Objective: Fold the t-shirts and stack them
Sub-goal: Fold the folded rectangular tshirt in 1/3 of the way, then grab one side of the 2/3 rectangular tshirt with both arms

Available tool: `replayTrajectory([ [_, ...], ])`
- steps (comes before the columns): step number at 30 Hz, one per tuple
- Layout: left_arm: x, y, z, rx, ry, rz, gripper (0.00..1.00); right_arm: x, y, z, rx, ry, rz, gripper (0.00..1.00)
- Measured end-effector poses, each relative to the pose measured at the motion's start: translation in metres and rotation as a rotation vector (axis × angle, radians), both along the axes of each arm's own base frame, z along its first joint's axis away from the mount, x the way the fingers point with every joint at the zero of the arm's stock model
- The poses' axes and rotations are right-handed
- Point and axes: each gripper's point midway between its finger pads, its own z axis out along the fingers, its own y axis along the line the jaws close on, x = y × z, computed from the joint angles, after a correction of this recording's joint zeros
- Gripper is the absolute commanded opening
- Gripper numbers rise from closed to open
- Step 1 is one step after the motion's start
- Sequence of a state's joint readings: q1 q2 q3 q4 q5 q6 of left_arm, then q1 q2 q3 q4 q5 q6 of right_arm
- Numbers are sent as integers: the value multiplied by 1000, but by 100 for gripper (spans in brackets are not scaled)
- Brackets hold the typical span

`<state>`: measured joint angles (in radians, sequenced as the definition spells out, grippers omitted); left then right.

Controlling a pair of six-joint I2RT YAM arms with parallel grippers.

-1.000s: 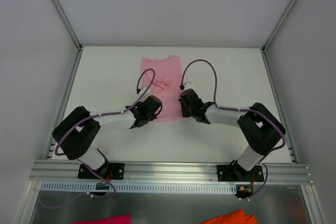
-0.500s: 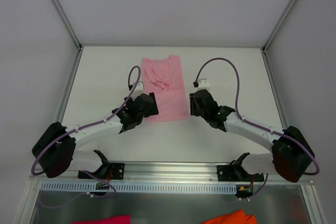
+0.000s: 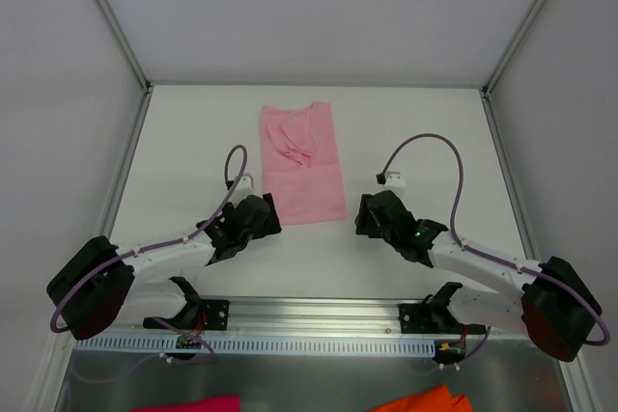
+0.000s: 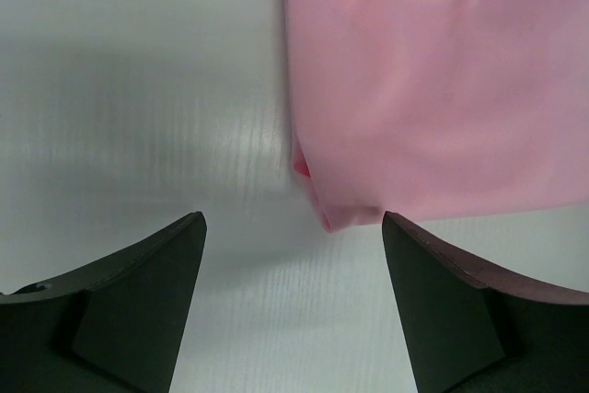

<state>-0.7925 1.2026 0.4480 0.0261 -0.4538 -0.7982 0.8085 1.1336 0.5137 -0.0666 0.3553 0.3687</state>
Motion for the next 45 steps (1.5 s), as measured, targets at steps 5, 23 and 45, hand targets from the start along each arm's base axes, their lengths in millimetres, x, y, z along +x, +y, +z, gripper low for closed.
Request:
replayTrajectory([
  [5, -5, 0, -9, -39, 0, 4, 78, -2, 0, 12, 102, -29, -43, 54],
  [23, 0, -8, -6, -122, -54, 9, 79, 9, 42, -32, 293, 135, -7, 55],
  [45, 14, -23, -7, -139, -66, 5, 72, 22, 62, -30, 336, 148, 27, 55],
])
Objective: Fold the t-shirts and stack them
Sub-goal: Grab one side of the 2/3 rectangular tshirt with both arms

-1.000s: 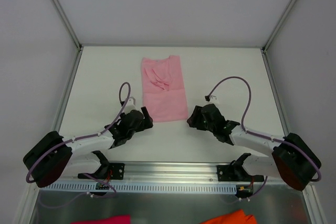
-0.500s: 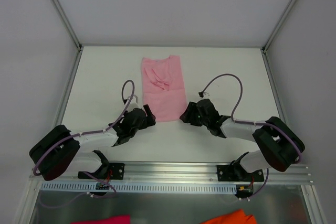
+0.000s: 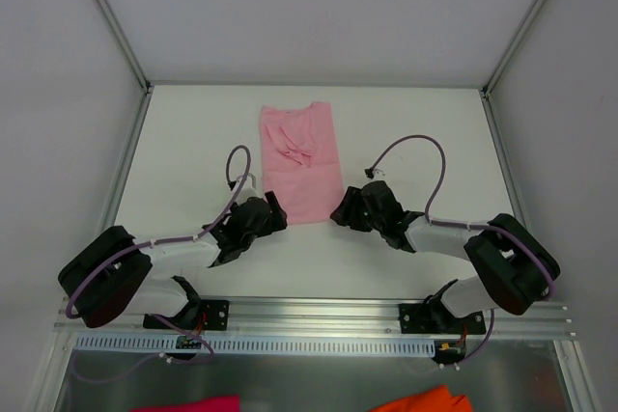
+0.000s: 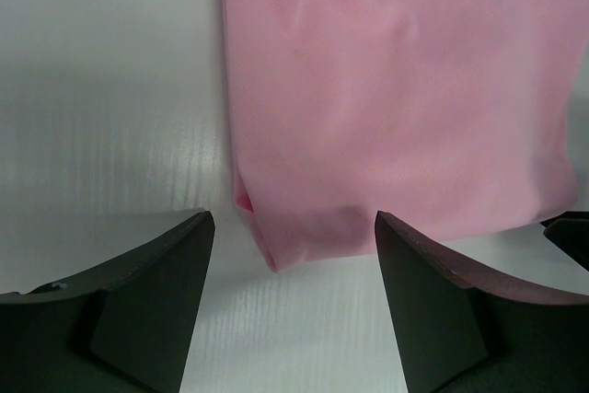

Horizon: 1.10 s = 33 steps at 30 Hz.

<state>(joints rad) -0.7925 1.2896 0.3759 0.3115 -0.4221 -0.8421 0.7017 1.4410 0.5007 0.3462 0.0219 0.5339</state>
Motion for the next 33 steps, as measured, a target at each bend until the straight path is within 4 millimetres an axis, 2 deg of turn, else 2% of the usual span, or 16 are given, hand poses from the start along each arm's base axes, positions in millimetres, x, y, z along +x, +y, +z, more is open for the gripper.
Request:
replayTrajectory([
  [9, 5, -5, -1, 3, 3, 1, 63, 2, 1, 0, -3, -1, 2, 54],
  [13, 5, -5, -3, 5, 8, 1, 51, 3, 2, -2, -12, -1, 7, 43],
  [14, 4, -5, -4, 9, 13, 2, 43, 3, 2, -3, -14, 1, 7, 36],
  [15, 4, -4, -4, 9, 16, 3, 41, 3, 1, -4, -18, 1, 9, 31],
  [16, 3, -4, -5, 13, 19, 3, 38, 3, 1, -5, -21, 3, 10, 20],
  [17, 2, -3, -6, 17, 23, 3, 27, 3, 0, -8, -27, 8, 11, 15],
  [19, 1, -2, -7, 19, 30, 6, 17, 2, 1, -11, -30, 15, 12, 2],
  [20, 1, -1, -7, 21, 32, 7, 7, 2, 1, -11, -32, 18, 14, 1],
  [21, 1, -1, -7, 21, 32, 8, 0, 2, 2, -12, -29, 19, 14, 1],
  [30, 1, -1, -3, 34, 44, 9, 0, 1, 3, -10, -29, 18, 25, 1],
  [33, -1, 0, -2, 37, 49, 7, 0, -5, 2, 4, -26, -18, 33, 1],
])
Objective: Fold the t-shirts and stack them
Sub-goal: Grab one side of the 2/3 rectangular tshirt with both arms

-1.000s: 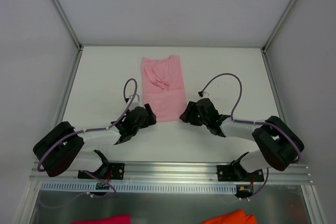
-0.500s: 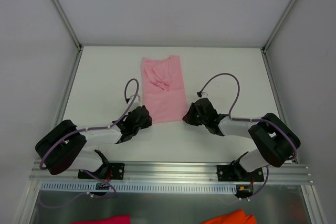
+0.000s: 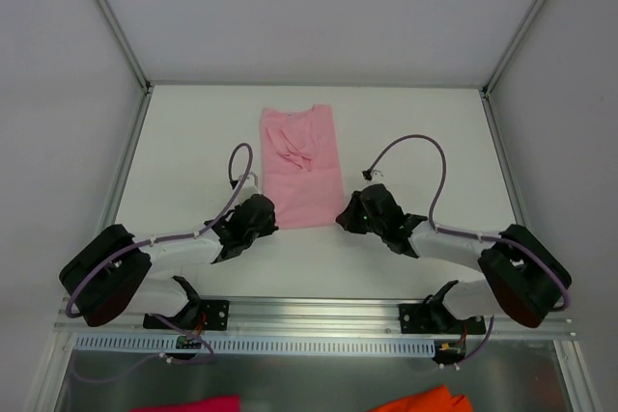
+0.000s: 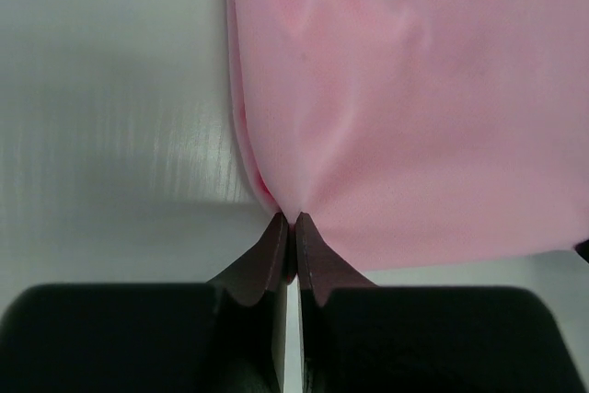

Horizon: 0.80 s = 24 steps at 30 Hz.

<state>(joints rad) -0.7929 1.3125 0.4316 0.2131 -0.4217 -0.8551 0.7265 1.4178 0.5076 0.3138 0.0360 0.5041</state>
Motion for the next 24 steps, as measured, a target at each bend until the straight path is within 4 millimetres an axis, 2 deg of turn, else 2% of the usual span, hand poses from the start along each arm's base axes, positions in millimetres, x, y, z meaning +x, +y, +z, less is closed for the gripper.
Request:
replayTrajectory([
  [6, -5, -2, 15, -22, -20, -15, 0, -29, 6, 43, 0, -132, 50, 1],
  [8, -8, -4, 22, -35, -32, -26, 0, -38, 5, 51, -3, -161, 58, 1],
  [12, -20, -10, 36, -59, -50, -64, 0, -52, -7, 52, -38, -180, 56, 1],
  [18, -39, -13, 56, -83, -67, -109, 0, -63, -20, 50, -93, -188, 52, 1],
  [24, -31, -17, 79, -74, -105, -94, 0, -62, -29, 55, -132, -213, 31, 1],
])
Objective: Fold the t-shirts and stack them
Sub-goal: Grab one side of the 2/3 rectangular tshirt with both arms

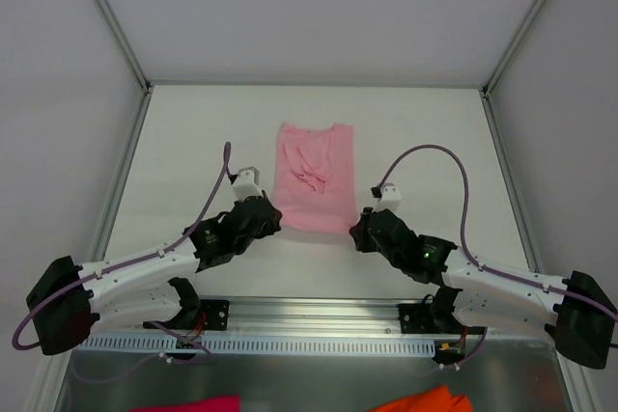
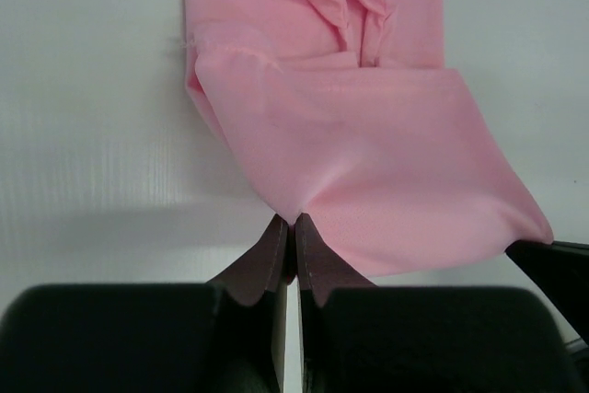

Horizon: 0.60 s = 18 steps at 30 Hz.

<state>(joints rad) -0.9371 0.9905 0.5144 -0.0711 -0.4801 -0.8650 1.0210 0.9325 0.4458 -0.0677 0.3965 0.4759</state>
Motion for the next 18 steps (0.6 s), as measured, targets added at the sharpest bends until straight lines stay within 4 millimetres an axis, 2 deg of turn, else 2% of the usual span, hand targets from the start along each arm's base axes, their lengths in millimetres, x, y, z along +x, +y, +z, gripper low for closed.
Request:
replayTrajectory([
  [4, 13, -8, 10, 30, -19, 11, 0, 9, -2, 12, -34, -33, -21, 1],
  [10, 23, -9, 0, 121, -5, 26, 0, 28, 9, 35, -85, -76, -32, 1],
  [18, 40, 4, -2, 168, -2, 68, 0, 48, 23, 56, -115, -103, -26, 1],
])
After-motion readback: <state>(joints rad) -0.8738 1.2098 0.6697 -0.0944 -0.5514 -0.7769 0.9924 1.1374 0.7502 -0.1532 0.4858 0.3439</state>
